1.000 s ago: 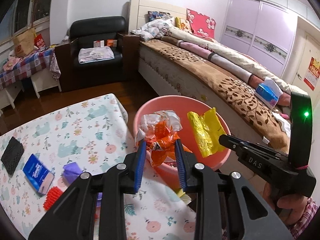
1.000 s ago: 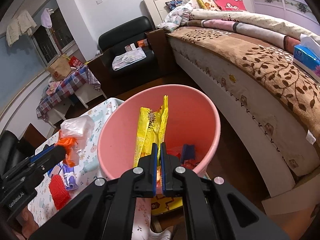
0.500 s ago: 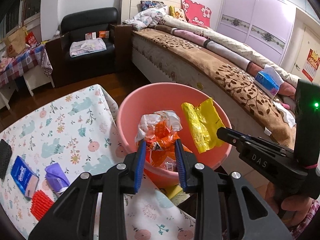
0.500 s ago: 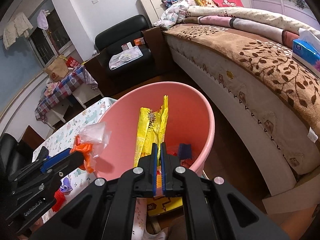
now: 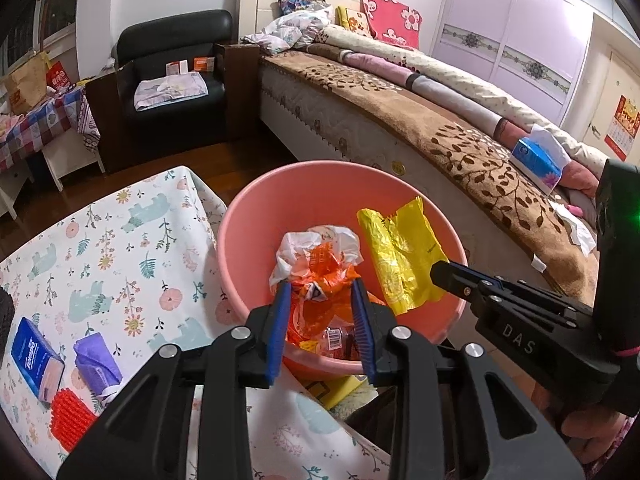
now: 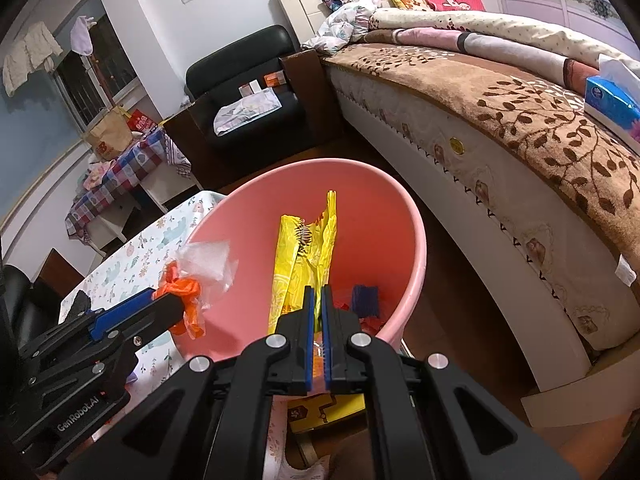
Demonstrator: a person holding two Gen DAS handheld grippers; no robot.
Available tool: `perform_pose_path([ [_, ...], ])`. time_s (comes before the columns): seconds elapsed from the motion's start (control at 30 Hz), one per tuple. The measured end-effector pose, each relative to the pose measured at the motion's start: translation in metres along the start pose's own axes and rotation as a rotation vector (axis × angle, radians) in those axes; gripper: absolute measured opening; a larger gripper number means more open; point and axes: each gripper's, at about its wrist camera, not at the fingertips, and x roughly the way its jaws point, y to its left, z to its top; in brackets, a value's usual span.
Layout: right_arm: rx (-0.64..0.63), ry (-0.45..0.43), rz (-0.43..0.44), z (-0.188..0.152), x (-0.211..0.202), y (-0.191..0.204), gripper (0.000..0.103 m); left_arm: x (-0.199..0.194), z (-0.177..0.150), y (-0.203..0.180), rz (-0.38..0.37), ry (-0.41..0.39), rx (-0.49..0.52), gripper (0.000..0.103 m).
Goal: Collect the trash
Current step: 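Open both grippers to drop the bags into the pink bucket, then move both open grippers back over the foam meshes on the table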
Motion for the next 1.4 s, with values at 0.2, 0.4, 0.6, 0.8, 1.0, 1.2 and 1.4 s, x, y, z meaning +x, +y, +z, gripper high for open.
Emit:
perform_pose_path([
  [0.2, 0.003, 0.005, 0.001, -0.001, 0.002, -0.002, 0.003, -0.001, 0.0, 0.001, -0.014, -0.002, -0.006, 0.046],
  [0.4, 0.009, 0.0, 0.003, -0.002, 0.003, -0.003, 0.006, -0.004, 0.0, 0.002, -0.016, -0.005, -0.01, 0.046],
  [0.6, 0.024, -0.02, 0.006, -0.003, 0.0, -0.005, 0.042, -0.011, -0.002, 0.002, -0.02, -0.012, -0.016, 0.046],
  [0.8, -0.002, -0.036, 0.021, -0.003, -0.01, 0.001, 0.042, -0.022, -0.005, 0.005, -0.022, -0.028, -0.025, 0.046],
  [1.0, -0.036, -0.051, 0.053, -0.009, -0.021, 0.014, 0.042, -0.039, -0.015, 0.013, 0.005, -0.046, -0.05, 0.046],
  [1.2, -0.089, -0.04, 0.087, -0.022, -0.027, 0.037, 0.042, -0.065, -0.029, 0.034, 0.057, -0.065, -0.087, 0.046],
  [1.4, -0.149, -0.025, 0.123, -0.037, -0.033, 0.063, 0.042, -0.096, -0.046, 0.062, 0.097, -0.086, -0.136, 0.046],
])
